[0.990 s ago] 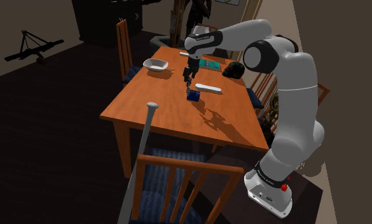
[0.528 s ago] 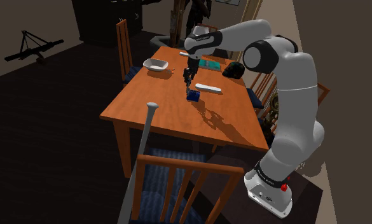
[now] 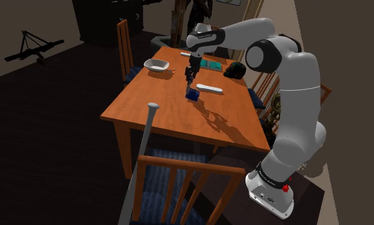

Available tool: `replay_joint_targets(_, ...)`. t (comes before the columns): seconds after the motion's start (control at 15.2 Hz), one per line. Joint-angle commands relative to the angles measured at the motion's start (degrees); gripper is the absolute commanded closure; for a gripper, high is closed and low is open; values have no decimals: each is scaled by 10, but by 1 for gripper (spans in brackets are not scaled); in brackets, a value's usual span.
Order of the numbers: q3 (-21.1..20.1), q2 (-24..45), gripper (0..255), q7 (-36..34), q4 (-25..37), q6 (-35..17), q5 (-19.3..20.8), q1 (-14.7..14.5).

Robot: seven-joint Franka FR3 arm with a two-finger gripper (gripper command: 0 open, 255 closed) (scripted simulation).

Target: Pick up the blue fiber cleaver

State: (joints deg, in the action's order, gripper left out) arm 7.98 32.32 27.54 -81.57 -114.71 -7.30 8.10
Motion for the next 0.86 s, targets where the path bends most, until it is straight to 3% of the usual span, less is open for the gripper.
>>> replay_joint_targets(0.0, 0, -2, 255, -2, 13, 15, 1, 0)
replay_joint_targets(0.79, 2, -16, 255, -7, 70, 85, 5, 1)
